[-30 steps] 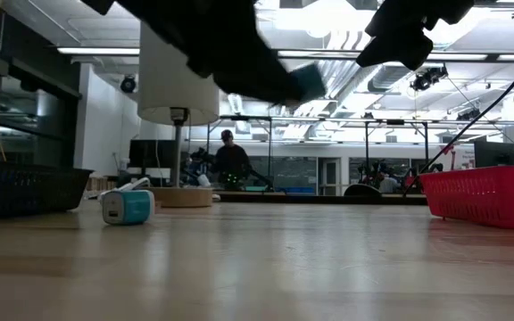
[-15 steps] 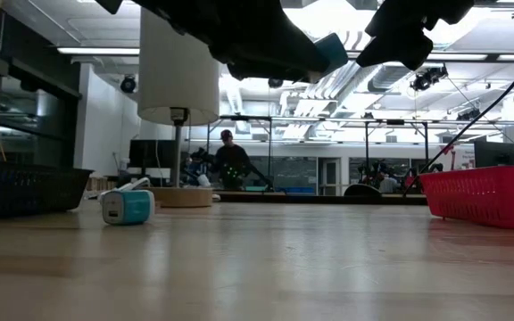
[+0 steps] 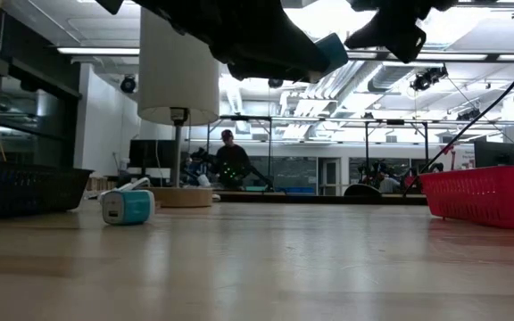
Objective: Pick & Place Office items
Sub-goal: Put the right blue charger adapter into the red bin
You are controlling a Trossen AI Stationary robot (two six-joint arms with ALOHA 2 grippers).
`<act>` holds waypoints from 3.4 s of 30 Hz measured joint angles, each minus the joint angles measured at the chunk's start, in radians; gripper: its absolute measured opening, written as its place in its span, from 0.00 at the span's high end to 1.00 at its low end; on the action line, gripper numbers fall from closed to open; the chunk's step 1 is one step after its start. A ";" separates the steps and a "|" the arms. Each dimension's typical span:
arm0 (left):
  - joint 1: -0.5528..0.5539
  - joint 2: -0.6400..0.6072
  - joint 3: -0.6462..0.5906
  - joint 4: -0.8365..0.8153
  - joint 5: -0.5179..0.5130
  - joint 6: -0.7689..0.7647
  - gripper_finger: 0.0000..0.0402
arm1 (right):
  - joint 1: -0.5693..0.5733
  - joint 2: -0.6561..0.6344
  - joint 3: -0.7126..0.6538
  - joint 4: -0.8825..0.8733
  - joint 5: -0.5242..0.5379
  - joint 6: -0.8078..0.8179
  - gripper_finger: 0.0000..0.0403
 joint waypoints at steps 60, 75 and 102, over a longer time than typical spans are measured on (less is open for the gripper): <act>0.026 -0.001 0.000 0.176 0.031 -0.042 0.63 | 0.020 0.001 -0.001 0.060 0.009 -0.468 0.51; 0.026 -0.001 0.000 0.184 0.031 -0.020 0.63 | 0.007 0.001 -0.001 0.079 0.005 -0.468 0.57; 0.026 -0.001 0.000 0.186 0.020 -0.013 0.62 | 0.007 0.001 -0.001 0.078 0.000 -0.464 0.71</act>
